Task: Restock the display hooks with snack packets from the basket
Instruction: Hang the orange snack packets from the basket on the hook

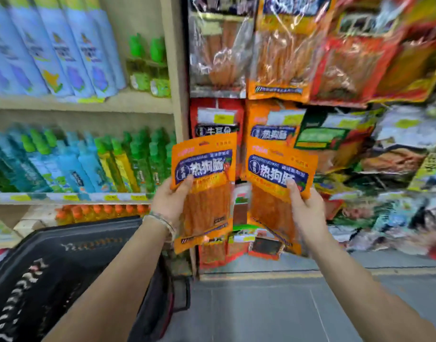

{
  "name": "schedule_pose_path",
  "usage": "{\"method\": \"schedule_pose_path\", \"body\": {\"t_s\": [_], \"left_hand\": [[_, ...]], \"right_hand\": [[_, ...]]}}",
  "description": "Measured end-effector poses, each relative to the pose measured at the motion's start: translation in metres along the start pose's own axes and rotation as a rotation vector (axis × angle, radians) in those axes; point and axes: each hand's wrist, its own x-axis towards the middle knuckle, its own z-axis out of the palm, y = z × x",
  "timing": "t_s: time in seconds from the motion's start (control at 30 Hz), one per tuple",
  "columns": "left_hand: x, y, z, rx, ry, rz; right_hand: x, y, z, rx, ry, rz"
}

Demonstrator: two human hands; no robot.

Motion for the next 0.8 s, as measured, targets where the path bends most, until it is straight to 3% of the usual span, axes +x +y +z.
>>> {"method": "schedule_pose_path", "body": {"t_s": [0.2, 0.5, 0.8], "left_hand": [[0.043, 0.072, 0.034, -0.093, 0.012, 0.105], [0.108, 0.17, 0.068, -0.182, 0.062, 0.241], [0.159, 0.199, 0.089, -0.243, -0.036, 0.269]], "right_hand": [[0.085, -0.055, -0.04, 0.119, 0.148, -0.082], [0.21, -0.137, -0.037, 0.209, 0.217, -0.153], [0.289, -0.169, -0.015, 0.332, 0.118, -0.12]]}}
